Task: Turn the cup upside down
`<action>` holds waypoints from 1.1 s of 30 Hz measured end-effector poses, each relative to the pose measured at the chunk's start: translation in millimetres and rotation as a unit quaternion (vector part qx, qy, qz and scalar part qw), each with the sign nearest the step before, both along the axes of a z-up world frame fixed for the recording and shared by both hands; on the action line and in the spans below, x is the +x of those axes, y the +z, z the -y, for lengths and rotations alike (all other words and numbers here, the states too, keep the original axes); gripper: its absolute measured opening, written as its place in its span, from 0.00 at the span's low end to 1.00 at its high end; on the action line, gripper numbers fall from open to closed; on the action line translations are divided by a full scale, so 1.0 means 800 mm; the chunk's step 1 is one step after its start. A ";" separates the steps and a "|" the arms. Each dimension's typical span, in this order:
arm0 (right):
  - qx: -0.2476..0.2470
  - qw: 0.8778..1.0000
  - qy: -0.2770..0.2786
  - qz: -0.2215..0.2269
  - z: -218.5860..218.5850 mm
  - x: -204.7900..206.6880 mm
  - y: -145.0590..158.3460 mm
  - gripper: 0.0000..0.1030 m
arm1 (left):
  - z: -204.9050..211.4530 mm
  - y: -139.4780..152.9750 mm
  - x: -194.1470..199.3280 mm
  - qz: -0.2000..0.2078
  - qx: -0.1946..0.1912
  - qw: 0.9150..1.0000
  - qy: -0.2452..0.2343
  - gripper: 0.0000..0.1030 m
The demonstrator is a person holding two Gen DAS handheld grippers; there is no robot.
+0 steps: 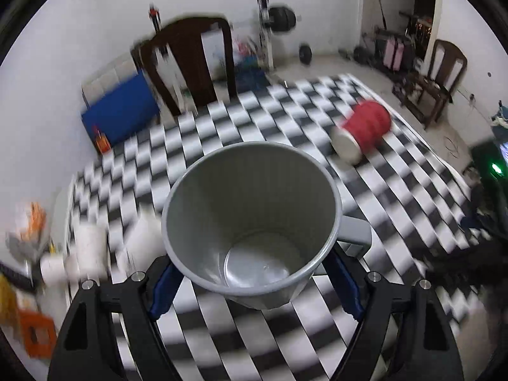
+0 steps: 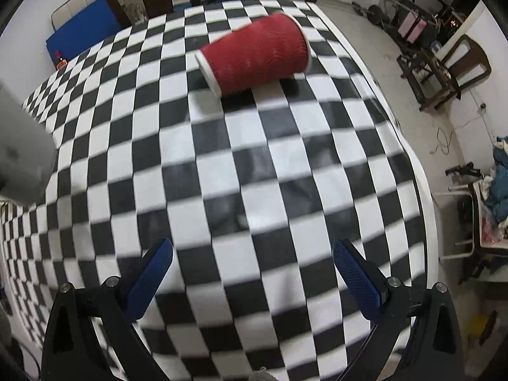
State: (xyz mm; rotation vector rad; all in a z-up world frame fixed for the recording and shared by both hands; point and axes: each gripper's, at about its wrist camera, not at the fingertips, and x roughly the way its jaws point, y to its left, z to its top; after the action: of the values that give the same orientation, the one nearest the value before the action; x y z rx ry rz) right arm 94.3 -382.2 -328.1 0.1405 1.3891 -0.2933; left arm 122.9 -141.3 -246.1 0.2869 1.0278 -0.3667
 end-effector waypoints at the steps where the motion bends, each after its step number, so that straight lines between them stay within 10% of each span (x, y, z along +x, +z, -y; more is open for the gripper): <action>1: 0.000 1.000 -0.003 -0.009 -0.001 -0.009 0.002 0.99 | -0.002 -0.002 -0.015 -0.034 0.006 0.999 0.007 0.78; 15: 0.000 0.995 -0.044 -0.093 0.024 -0.094 -0.009 0.99 | 0.036 -0.106 -0.021 -0.318 0.028 0.944 0.085 0.78; 20: 0.000 0.994 -0.054 -0.091 0.032 -0.073 -0.017 0.99 | 0.060 -0.132 0.011 -0.354 0.044 0.930 0.086 0.78; 33: -0.002 0.994 -0.069 -0.086 0.052 -0.062 -0.007 0.99 | 0.088 -0.134 0.031 -0.357 0.037 0.928 0.101 0.78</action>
State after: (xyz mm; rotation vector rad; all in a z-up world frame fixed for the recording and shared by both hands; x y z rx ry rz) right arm 44.9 -423.5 -333.8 0.2124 1.5517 -0.4302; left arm 147.8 -211.7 -353.6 0.1050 1.7775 -0.2445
